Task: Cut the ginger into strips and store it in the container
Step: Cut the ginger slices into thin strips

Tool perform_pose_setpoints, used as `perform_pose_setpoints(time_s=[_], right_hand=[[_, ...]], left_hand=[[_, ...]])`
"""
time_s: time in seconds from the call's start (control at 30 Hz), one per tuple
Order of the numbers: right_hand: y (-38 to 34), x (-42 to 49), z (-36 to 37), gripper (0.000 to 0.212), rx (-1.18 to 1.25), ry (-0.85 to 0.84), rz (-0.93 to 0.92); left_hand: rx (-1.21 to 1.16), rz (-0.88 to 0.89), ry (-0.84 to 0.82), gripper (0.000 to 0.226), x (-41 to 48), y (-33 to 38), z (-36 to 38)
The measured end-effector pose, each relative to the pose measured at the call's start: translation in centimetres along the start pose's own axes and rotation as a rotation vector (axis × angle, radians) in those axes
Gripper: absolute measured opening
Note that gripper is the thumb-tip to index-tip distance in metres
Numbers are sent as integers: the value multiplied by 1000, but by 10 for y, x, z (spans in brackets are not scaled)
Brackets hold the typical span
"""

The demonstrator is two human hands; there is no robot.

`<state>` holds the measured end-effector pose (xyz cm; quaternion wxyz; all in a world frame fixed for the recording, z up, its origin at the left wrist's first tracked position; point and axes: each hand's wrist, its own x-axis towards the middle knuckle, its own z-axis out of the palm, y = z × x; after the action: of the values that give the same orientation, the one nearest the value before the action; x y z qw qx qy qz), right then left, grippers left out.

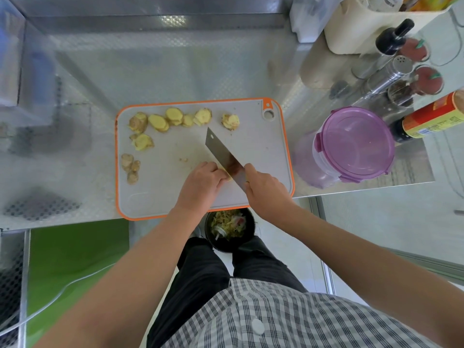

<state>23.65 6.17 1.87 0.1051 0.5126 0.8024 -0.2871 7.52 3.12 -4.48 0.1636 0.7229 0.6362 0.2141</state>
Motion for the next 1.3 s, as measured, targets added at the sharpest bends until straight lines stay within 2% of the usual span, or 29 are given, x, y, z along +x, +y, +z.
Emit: perform_pose_setpoints(time_s=[0.23, 0.37, 0.57, 0.63, 0.73, 0.87, 1.03, 1.1, 1.3], right_hand=[[-1, 6, 7, 12, -30, -10, 29], [-5, 15, 22, 21, -61, 25, 49], [-1, 7, 13, 12, 58, 86, 28], [-1, 4, 6, 5, 45, 75, 7], [-2, 2, 3, 16, -3, 22, -3], [-2, 2, 4, 17, -19, 5, 9], [-1, 1, 3, 15, -35, -17, 13], [-2, 3, 4, 19, -44, -23, 14], [-6, 16, 22, 21, -76, 8, 44]], left_hand=[[-46, -15, -10, 16, 2, -3, 1], [-26, -31, 11, 13, -1, -1, 3], [18, -45, 42, 10, 0, 3, 2], [-15, -127, 63, 11, 1, 5, 3], [-101, -326, 90, 6, 3, 10, 7], [-175, -569, 108, 6, 5, 22, 8], [-355, -877, 71, 22, 11, 24, 5], [-448, -943, 45, 17, 12, 23, 2], [-683, -1072, 87, 25, 11, 20, 3]])
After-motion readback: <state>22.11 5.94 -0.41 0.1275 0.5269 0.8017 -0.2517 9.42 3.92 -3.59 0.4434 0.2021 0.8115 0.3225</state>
